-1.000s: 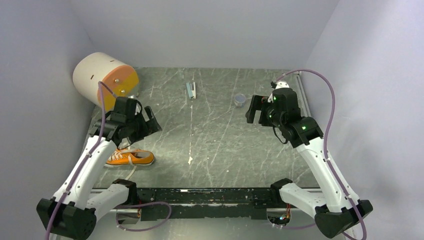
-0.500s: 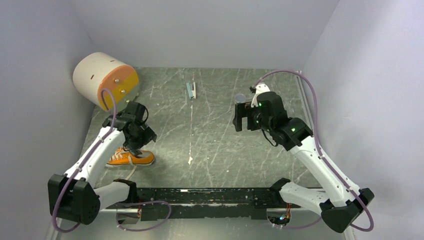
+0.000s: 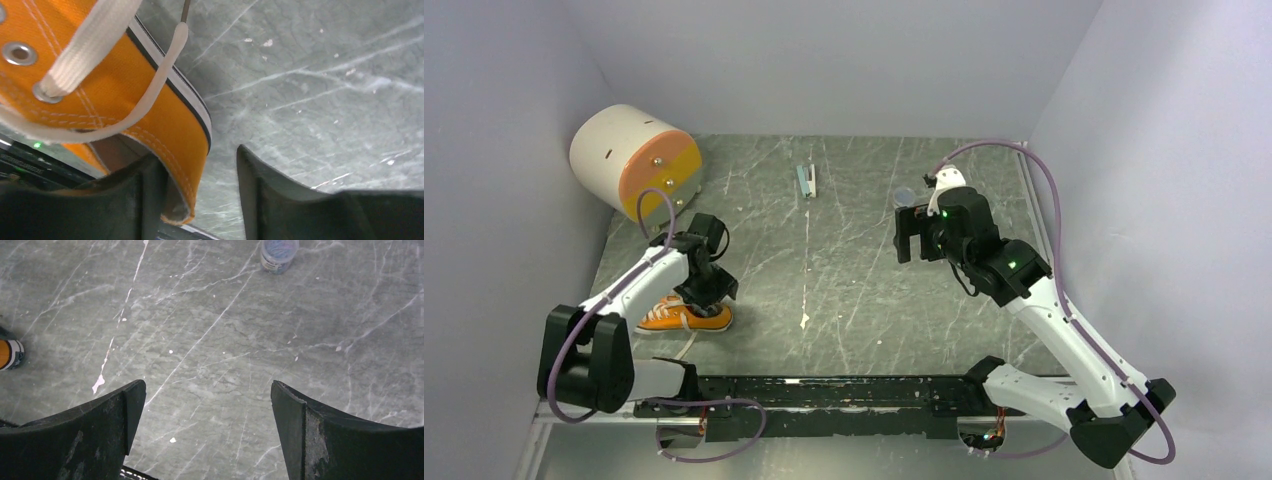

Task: Tie the shoes

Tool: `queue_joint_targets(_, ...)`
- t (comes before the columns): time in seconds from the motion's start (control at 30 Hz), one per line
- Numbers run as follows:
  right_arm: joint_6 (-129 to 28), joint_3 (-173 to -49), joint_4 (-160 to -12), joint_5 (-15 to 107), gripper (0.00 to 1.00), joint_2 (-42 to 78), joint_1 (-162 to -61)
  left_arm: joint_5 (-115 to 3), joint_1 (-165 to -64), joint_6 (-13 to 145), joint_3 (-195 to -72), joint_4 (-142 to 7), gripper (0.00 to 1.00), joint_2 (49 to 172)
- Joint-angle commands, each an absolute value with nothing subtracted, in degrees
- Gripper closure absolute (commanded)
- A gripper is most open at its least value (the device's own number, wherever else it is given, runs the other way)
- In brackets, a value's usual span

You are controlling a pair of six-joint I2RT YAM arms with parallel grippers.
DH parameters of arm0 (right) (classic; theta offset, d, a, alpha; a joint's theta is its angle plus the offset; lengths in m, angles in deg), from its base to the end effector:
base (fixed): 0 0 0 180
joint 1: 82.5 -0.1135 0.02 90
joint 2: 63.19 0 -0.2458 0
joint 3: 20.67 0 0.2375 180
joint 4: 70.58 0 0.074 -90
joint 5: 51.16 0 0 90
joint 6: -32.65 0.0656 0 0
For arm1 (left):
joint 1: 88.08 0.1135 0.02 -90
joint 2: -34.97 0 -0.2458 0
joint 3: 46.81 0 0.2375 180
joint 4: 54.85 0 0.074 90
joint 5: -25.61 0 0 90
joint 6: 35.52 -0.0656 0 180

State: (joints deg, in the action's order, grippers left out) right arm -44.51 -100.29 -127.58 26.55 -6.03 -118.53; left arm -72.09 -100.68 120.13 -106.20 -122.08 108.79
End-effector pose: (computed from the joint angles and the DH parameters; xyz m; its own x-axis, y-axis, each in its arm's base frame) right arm 0.1861 0.1181 0.3325 -0.5433 -0.1266 -0.8300 -0.3202 0.9451 0.0654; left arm 0.1987 -0.0354 0.1528 -0.5778 -0.7960 -0.1806 -0.7984 0.5971 -0.0775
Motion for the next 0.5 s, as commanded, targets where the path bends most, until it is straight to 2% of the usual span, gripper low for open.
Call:
queue_joint_targets(0.0,-45.7,-100.2,-125.7,23.2,0.00,-6.7,-119.1,-68.5,-99.9,119.6,-105.2,-117.9,0.56,111.2)
queue_joint_targets(0.07,-45.8,-100.3,-125.6,22.6,0.00,-6.8,-119.1,-68.5,-99.9,118.8,-105.9,-117.9,0.67,110.6)
queue_joint_targets(0.1,-45.8,-100.3,-125.7,22.4,0.00,-6.8,-119.1,-68.9,-99.8,118.5,-106.6,-118.7,0.75,109.9)
queue_joint_targets(0.13,-45.8,-100.5,-125.7,22.3,0.00,-6.6,-119.1,-69.6,-99.7,118.3,-107.6,-120.3,0.88,109.1)
queue_joint_targets(0.17,-45.9,-100.8,-126.0,22.3,0.00,-6.5,-119.1,-70.5,-99.6,118.5,-109.1,-122.4,0.94,108.2)
queue_joint_targets(0.37,-45.9,-101.9,-126.6,21.2,0.00,-6.3,-119.1,-76.3,-98.3,115.4,-120.6,-129.3,0.95,97.9)
queue_joint_targets(0.47,-45.6,-102.0,-126.9,21.2,0.00,-6.1,-119.1,-82.0,-96.8,111.7,-130.5,-133.3,0.95,94.9)
